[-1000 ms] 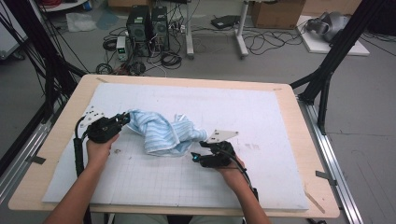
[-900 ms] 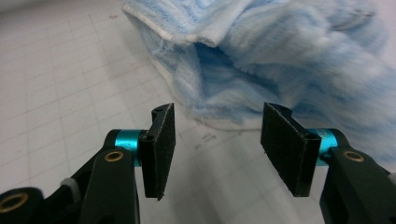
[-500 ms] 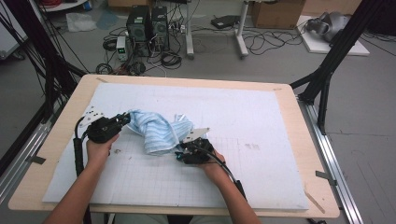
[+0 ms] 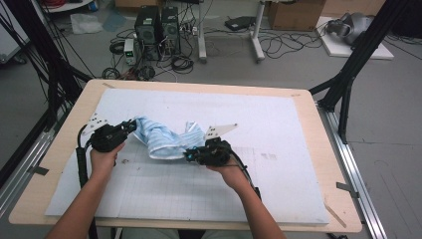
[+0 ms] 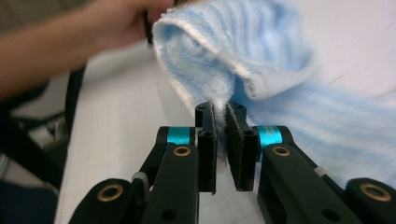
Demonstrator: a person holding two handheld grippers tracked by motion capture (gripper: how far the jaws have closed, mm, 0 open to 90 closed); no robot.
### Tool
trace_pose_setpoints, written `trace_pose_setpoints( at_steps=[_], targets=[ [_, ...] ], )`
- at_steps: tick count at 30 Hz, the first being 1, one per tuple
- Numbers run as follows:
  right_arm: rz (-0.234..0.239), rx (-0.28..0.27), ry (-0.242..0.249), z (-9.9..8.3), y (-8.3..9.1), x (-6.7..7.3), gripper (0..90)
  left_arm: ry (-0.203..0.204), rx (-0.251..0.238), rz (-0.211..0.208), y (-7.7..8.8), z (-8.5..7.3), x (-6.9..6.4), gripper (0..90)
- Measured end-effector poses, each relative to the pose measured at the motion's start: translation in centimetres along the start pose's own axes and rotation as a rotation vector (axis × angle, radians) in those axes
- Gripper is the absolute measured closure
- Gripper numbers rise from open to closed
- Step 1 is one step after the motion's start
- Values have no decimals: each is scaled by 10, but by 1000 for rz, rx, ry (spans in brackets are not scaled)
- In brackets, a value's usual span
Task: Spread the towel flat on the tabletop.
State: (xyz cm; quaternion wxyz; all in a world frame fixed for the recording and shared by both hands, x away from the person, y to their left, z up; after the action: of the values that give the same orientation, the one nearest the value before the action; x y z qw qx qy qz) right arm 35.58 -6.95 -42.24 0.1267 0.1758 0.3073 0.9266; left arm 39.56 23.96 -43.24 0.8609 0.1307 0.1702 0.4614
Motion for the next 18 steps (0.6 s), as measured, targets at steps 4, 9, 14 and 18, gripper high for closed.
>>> trace_pose_setpoints(
  at_steps=[4, 9, 14, 18],
  targets=[
    [-163, -53, -106, 9, 23, -31, 832, -4, 2, -1, -2, 0, -1, 828],
    [-285, -84, -209, 9, 32, -64, 832, -28, 5, -14, -5, -1, -5, 820],
    [-406, -83, -257, 17, 32, -89, 832, -52, 4, 3, -10, -1, -9, 673],
    [-497, -59, -290, 23, 32, -110, 832, -42, 9, 0, -11, -2, -9, 600]
  ],
)
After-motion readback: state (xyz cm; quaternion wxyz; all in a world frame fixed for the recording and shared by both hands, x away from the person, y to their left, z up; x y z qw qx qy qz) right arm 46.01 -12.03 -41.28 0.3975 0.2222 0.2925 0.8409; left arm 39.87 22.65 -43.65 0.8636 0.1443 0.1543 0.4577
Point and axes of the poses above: each handheld gripper's, and its own axes: y roughly backward along the jaws, z roughly out of its top, x roughly to its left, the point moved 4 cm from there along -y, roughly forward along the jaws, and after that the axes turned 11 degrees about x, right-handed, at the moved point
